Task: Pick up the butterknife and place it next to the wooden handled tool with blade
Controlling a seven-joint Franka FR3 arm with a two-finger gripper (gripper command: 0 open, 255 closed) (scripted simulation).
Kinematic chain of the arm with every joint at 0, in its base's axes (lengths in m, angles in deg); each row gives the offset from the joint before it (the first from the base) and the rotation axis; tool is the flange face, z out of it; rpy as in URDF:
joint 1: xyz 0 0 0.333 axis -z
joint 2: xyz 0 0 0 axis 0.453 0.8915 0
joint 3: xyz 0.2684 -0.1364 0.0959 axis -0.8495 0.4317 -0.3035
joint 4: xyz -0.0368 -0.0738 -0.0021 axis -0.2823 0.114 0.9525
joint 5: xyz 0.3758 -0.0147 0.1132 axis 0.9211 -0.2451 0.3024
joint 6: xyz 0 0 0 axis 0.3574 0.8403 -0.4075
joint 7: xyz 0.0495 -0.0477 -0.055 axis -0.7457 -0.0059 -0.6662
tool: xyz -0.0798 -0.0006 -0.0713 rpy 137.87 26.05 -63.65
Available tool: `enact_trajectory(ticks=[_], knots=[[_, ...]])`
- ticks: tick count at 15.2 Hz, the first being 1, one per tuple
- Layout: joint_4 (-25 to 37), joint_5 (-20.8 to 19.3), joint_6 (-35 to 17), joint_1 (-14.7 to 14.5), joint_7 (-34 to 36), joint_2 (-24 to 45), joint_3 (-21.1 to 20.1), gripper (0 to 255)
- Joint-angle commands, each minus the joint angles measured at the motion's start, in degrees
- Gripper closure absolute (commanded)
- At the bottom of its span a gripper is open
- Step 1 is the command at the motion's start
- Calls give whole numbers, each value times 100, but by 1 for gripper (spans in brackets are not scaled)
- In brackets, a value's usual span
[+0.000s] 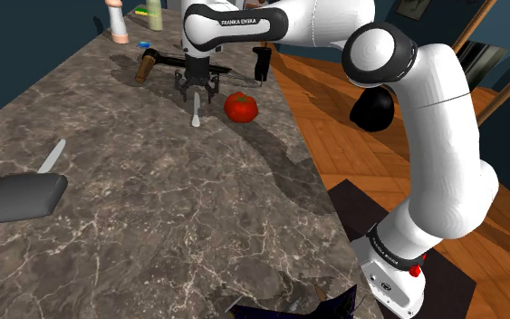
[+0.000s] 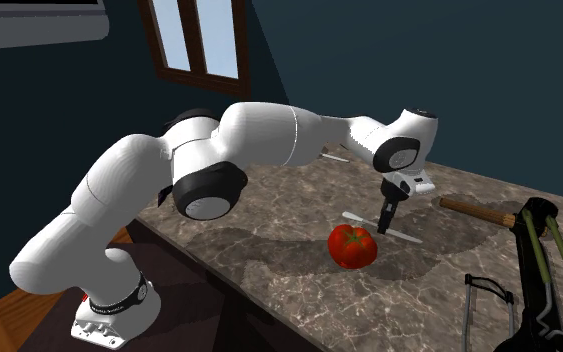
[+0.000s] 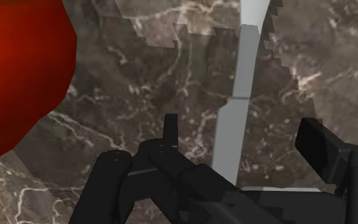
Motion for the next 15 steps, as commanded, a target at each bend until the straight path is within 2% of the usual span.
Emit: enact_trajectory(ticks=[1,3,7,15], knots=[[0,0,0,0,0,0,0,0],[0,0,0,0,0,0,0,0],[629,60,670,-113,-89,-76,-32,0],[630,60,670,-113,-89,-76,-32,0]])
